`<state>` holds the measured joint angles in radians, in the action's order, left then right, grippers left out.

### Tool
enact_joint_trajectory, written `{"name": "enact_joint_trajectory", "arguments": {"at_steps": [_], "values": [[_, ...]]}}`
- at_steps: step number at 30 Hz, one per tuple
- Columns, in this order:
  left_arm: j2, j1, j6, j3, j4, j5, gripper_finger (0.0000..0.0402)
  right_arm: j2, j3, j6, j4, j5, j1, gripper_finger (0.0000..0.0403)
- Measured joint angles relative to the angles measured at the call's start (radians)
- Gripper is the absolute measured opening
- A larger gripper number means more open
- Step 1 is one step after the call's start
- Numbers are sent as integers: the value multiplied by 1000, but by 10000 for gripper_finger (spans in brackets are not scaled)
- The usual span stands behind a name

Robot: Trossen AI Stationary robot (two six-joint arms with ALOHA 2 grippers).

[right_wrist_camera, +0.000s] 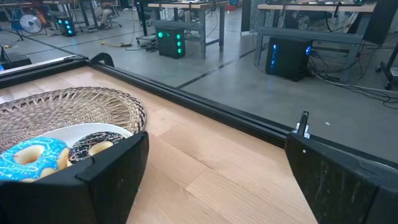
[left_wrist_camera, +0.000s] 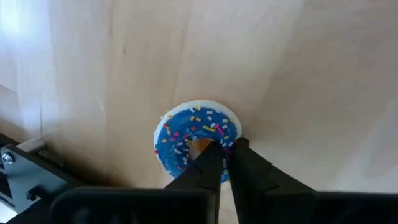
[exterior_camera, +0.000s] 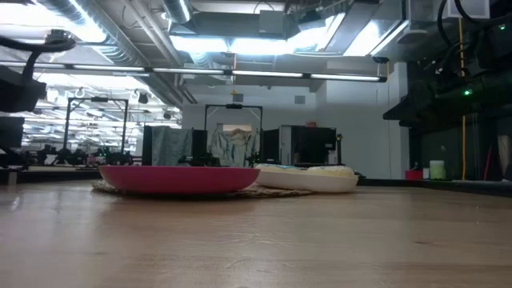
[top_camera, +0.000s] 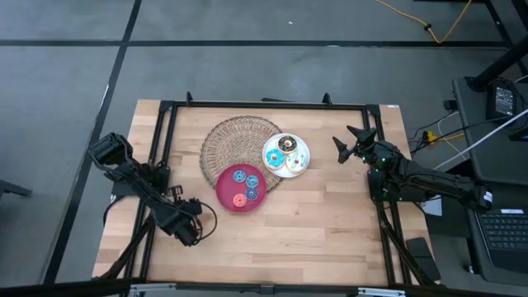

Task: Pick & Place donuts
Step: Put the blue donut on the pink plate

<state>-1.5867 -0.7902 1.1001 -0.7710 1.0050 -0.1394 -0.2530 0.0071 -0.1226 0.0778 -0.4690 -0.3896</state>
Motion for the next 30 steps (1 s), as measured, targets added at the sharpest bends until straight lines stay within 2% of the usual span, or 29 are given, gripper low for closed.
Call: {"name": "enact_joint_trajectory", "arguments": {"at_steps": [7,16,30], "values": [[0,0,-27,-58,84,-34,11,0,0,0,0,0,0,376],[0,37,-119,-202,213,-79,12,0,0,0,0,0,0,376],[0,252,-349,-396,226,-87,11,0,0,0,0,0,0,376]]}}
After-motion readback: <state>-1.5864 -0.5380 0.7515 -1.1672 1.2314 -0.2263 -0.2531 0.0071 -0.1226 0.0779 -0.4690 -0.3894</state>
